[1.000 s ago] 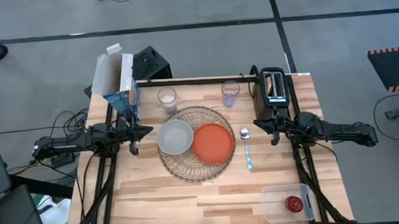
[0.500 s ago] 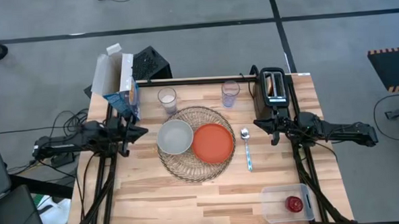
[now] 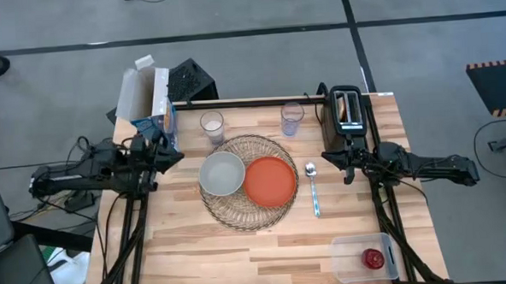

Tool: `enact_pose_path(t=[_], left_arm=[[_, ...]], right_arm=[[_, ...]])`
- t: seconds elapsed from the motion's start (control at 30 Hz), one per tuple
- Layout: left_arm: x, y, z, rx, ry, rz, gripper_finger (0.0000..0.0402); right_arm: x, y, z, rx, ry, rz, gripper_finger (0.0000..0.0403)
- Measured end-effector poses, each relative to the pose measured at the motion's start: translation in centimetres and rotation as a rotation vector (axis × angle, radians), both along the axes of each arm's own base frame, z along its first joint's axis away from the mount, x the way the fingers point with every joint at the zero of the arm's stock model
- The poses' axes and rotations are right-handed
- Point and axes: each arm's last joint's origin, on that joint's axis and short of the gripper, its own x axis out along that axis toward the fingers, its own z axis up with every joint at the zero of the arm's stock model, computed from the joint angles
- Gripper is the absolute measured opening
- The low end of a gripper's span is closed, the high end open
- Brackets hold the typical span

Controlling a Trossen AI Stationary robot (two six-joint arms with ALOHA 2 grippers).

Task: Arrange a breakfast setting
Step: Pour the cereal into the gray bowl

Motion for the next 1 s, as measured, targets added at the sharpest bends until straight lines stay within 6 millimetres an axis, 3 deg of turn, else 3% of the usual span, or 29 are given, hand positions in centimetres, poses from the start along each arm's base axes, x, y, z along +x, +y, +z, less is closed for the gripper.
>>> enact_pose_path(t=[0.23,0.5,0.67,0.83,1.0], left_arm=[[1.2,0.4,3.8,0.087,0.155,0.120,0.0000],[1.8,0.9,7.2,0.275,0.168,0.309,0.0000],[1.8,1.7,8.3,0.272,0.153,0.585,0.0008],[0.6,2.7,10.4,0.222,0.298,0.753,0.0056],[0.0,3.5,11.9,0.113,0.441,0.850,0.0139]], right_arm=[[0.0,0.0,0.0,0.000,0.000,0.000,0.0059],[0.0,-0.2,0.2,-0.011,-0.023,-0.030,0.0059],[-0.1,-0.4,0.3,0.009,-0.032,-0.046,0.0059],[-0.1,-0.4,0.3,-0.010,-0.028,-0.044,0.0059],[-0.1,-0.4,0.3,-0.013,-0.030,-0.043,0.0059]])
